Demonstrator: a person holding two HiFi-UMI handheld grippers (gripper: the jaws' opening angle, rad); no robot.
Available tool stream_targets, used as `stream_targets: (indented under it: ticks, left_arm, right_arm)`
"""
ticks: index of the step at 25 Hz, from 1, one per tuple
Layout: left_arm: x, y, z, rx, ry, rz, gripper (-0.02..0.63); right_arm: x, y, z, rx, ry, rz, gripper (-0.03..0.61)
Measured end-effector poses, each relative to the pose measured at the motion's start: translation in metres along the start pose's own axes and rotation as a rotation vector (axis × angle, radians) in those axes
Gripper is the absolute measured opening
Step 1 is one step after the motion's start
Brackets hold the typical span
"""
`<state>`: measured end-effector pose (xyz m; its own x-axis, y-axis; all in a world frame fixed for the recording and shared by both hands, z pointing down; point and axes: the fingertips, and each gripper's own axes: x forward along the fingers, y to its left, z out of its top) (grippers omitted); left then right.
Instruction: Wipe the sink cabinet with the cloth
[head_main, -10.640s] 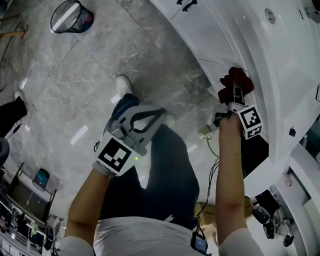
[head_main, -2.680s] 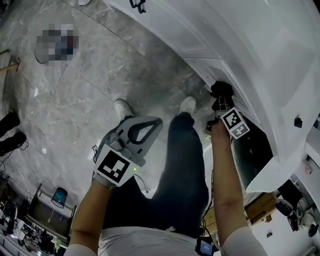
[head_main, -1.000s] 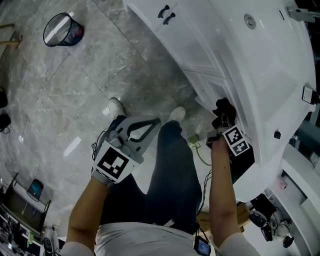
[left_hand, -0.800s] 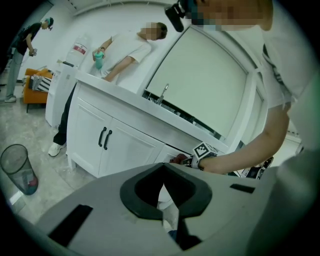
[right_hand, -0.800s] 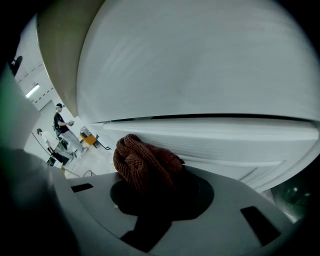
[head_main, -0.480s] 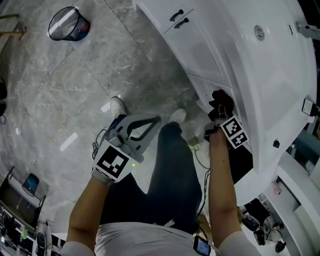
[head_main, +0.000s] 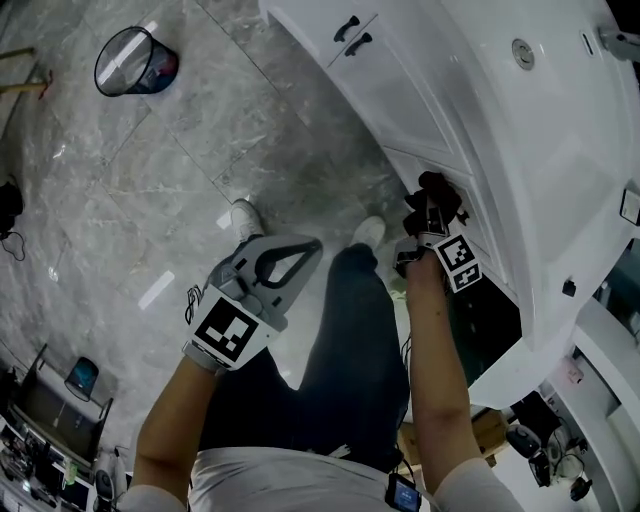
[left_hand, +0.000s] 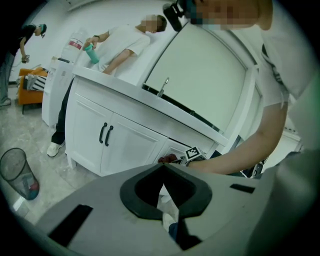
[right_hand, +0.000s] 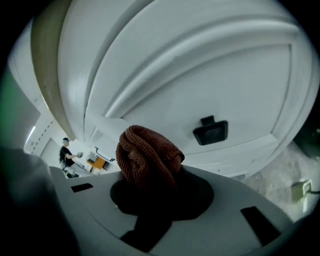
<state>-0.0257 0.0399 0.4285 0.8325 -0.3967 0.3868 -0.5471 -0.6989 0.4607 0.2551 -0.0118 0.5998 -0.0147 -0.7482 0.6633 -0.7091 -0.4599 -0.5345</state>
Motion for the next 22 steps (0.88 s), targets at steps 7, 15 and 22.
stream_targets:
  ticks: [7, 15, 22]
  left_arm:
    - [0.019, 0.006, -0.006, 0.063, 0.04, -0.051, 0.011]
    - [0.028, 0.003, -0.007, 0.107, 0.062, -0.086, 0.011]
    - [0.032, -0.011, -0.021, 0.118, 0.097, -0.105, 0.011]
  right_arm:
    - [0.009, -0.032, 0.013, 0.075, -0.197, -0.015, 0.087]
    - [0.005, -0.061, 0.011, 0.084, -0.203, -0.018, 0.087]
    - [-0.001, -0.077, 0.012, 0.029, -0.165, -0.033, 0.087]
